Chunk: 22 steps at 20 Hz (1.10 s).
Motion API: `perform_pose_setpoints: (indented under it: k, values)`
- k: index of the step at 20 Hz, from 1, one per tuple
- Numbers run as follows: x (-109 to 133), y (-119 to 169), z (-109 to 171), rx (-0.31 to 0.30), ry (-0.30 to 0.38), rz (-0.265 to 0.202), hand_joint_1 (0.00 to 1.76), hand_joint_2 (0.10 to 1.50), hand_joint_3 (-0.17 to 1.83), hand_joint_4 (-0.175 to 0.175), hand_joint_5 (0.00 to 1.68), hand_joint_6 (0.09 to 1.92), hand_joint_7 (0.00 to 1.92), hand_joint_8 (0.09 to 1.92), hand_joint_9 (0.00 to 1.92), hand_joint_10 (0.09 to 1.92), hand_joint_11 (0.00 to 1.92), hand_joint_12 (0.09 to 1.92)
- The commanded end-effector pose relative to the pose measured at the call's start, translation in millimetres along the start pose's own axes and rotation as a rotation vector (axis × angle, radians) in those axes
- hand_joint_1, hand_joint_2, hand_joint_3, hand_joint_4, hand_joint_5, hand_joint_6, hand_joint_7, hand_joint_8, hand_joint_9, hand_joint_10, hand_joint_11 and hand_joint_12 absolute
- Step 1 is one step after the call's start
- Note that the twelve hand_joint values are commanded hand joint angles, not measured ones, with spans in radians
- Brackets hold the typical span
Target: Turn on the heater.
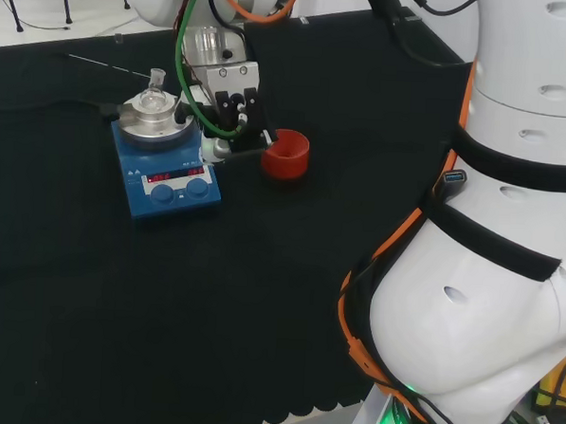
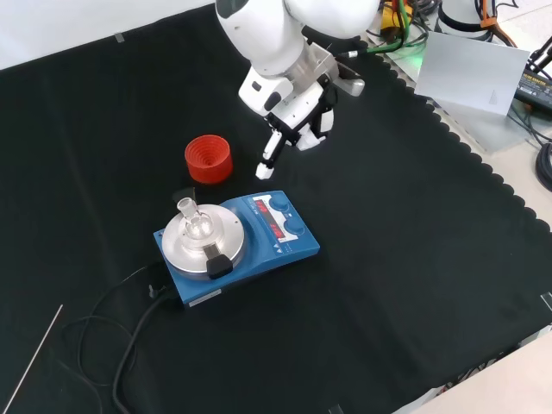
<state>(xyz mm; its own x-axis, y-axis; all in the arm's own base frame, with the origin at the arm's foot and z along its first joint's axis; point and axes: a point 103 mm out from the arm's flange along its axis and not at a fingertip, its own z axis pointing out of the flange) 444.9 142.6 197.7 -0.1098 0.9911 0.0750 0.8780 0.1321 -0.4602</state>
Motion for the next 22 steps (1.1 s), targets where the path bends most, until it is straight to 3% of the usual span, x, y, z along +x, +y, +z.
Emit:
perform_pose_setpoints:
  k: [1, 9, 22]
  values:
    - [2, -5, 7, 0.049, -0.011, -0.008, 1.57, 0.51, 1.29, -0.031, 0.43, 0.09, 1.69, 1.92, 1.9, 1.72, 1.82, 1.71]
    - [14, -5, 21, 0.149, -0.062, -0.023, 1.59, 0.48, 1.35, -0.026, 0.38, 0.09, 1.72, 1.92, 1.9, 1.75, 1.84, 1.72]
    - [45, 13, 27, 0.232, -0.112, -0.047, 1.6, 0.47, 1.38, -0.021, 0.37, 0.09, 1.73, 1.92, 1.91, 1.76, 1.85, 1.73]
